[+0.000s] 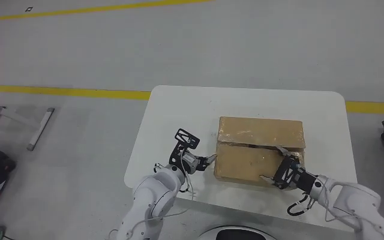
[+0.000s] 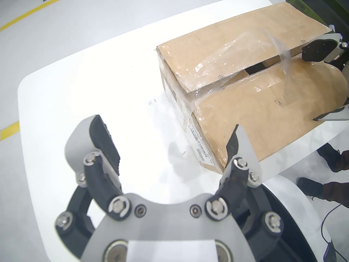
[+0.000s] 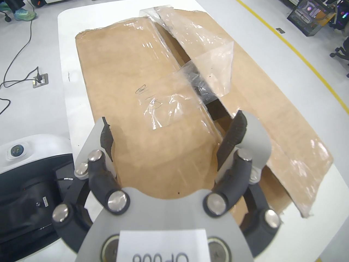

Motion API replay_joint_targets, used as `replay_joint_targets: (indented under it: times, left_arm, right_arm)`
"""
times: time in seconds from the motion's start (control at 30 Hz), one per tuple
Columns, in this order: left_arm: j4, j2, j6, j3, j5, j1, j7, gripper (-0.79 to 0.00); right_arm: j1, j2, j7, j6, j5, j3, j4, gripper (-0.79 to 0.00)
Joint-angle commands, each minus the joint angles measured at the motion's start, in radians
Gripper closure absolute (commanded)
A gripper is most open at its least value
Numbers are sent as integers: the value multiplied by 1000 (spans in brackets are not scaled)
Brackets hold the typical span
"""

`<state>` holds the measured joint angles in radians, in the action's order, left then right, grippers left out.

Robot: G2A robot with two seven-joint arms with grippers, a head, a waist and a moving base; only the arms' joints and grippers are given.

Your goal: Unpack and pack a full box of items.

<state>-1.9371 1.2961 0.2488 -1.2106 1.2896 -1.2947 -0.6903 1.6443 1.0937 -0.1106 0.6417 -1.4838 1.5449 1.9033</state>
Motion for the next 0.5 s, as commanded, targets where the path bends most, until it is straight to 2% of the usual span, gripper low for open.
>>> replay_joint_targets:
  times: [0.0,0.1,0.27,0.47]
  left_arm:
    - [0,-1,0,1,2,0,0,-785]
    - [0,-2,1,1,1,2,1,-785]
    - [3,-3,-2,1,0,4,3,-785]
    - [8,-5,-4,5,-3,8,3,-785]
  right_arm:
    - [-11,0,-8,-11,-23,-11,-2,-720]
    - [-23,-1,-8,-28,-63,-26,0,-705]
    - [-30,-3,7,-61,-147,-41,13,-748]
    - [-41,-8,59,-84,-271,-71,19,-733]
